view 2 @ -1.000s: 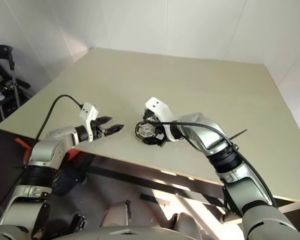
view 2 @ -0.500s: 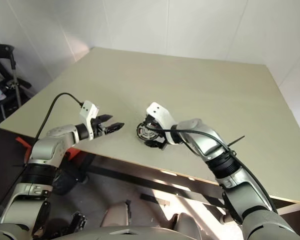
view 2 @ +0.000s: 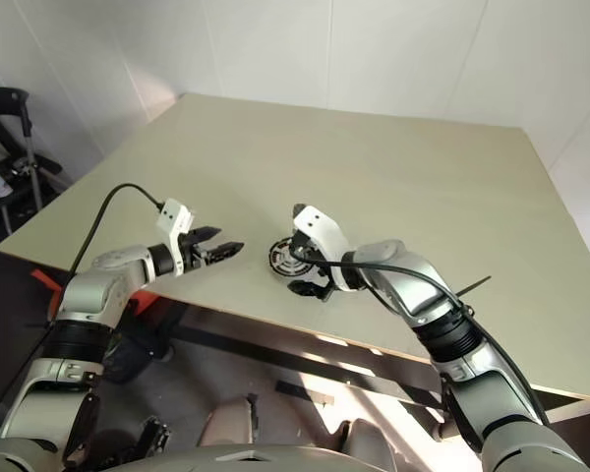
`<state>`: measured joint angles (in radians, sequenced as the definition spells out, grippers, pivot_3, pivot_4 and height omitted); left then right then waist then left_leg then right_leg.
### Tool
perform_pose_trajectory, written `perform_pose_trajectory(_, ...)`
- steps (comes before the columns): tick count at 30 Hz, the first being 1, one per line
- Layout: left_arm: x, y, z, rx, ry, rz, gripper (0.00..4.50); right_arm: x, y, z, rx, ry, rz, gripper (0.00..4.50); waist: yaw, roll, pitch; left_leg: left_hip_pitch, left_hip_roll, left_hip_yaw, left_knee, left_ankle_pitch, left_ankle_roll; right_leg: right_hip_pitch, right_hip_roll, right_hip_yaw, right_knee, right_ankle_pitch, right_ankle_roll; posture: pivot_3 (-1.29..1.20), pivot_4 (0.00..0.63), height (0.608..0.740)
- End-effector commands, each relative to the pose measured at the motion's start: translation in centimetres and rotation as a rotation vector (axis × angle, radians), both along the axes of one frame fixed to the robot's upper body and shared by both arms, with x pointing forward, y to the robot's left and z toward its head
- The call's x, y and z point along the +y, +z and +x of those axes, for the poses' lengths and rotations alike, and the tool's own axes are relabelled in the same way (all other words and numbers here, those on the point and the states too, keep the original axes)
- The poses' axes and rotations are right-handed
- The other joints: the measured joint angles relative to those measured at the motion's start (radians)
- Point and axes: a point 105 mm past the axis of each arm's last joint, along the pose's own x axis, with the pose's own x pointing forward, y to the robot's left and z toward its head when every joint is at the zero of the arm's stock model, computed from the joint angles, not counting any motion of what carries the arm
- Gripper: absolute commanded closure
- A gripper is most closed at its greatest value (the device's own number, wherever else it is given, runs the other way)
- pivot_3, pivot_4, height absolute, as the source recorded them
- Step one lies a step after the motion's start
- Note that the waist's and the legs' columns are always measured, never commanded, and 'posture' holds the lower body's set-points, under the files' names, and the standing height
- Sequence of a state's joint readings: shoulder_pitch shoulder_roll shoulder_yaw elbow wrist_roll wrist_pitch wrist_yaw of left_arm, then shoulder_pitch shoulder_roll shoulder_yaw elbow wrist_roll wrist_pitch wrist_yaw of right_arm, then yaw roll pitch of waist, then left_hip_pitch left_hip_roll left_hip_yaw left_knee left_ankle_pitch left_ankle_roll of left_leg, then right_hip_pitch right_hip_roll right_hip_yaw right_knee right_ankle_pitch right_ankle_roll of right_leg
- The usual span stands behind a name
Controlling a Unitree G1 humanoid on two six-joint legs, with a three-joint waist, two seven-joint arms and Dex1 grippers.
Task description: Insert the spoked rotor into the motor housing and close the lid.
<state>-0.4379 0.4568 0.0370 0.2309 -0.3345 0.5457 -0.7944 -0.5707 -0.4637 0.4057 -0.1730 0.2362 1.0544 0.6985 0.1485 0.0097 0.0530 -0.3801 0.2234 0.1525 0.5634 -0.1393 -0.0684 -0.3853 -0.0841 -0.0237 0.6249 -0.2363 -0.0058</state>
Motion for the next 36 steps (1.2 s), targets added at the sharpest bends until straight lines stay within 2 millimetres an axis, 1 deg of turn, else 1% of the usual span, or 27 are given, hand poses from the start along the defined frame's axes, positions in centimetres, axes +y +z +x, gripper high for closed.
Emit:
perform_pose_trajectory(1,-0.1,1.7,0.5,-0.065,-0.013,0.001,0.0,0.2,0.6,0.5,-0.034,-0.01,0.02,0.02,0.0,0.0,0.0,0.0,0.0,0.0,0.0,0.0,0.0,0.0,0.0,0.0,0.0,0.0,0.0,0.0,0.0,0.74)
perform_pose_trajectory(10,0.0,1.9,0.5,-0.067,-0.011,0.004,0.0,0.8,0.7,0.7,-0.044,-0.017,0.038,0.02,-0.003,0.0,0.0,0.001,0.0,0.0,0.0,0.0,0.0,0.0,0.0,0.0,0.0,0.0,0.0,0.0,0.0,0.74)
perform_pose_trajectory(14,0.0,1.8,0.5,-0.066,-0.011,0.003,0.0,0.6,0.9,0.7,-0.05,-0.017,0.04,0.02,-0.003,0.0,0.0,0.001,0.0,0.0,0.0,0.0,0.0,0.001,0.0,0.0,0.0,0.0,0.0,0.0,0.0,0.74)
perform_pose_trajectory(21,-0.1,1.7,0.5,-0.062,-0.011,-0.001,0.0,0.3,3.4,0.0,-0.072,-0.017,0.089,0.02,0.0,0.0,0.0,0.0,0.0,0.0,0.0,0.0,0.0,0.0,0.0,0.0,0.0,0.0,0.0,0.0,0.0,0.74)
perform_pose_trajectory(24,-0.2,1.6,0.4,-0.059,-0.014,-0.001,0.0,0.6,4.4,-0.3,-0.078,-0.022,0.105,0.02,0.0,0.0,0.0,0.0,0.0,0.0,0.0,0.0,0.0,0.0,0.0,0.0,0.0,0.0,0.0,0.0,0.0,0.74)
perform_pose_trajectory(27,-0.2,1.6,0.4,-0.057,-0.017,-0.001,0.0,1.0,4.9,-0.6,-0.073,-0.028,0.119,0.02,0.0,0.0,0.0,0.001,0.0,0.0,0.0,0.0,0.0,0.0,0.0,0.0,0.0,0.0,0.0,0.0,0.0,0.74)
perform_pose_trajectory(30,-0.2,1.5,0.3,-0.052,-0.02,0.001,0.0,1.3,4.8,-0.8,-0.049,-0.046,0.135,0.02,0.0,0.0,0.0,0.001,0.0,0.0,0.0,0.0,0.0,0.0,0.0,0.0,0.0,0.0,0.0,0.0,0.0,0.74)
perform_pose_trajectory(36,0.1,1.2,0.0,-0.039,-0.02,0.009,0.0,2.1,3.3,0.0,0.018,-0.12,0.166,0.02,-0.001,0.0,0.0,0.001,0.0,0.0,-0.001,0.0,0.0,0.0,0.0,0.0,0.0,0.0,0.0,0.0,0.0,0.74)
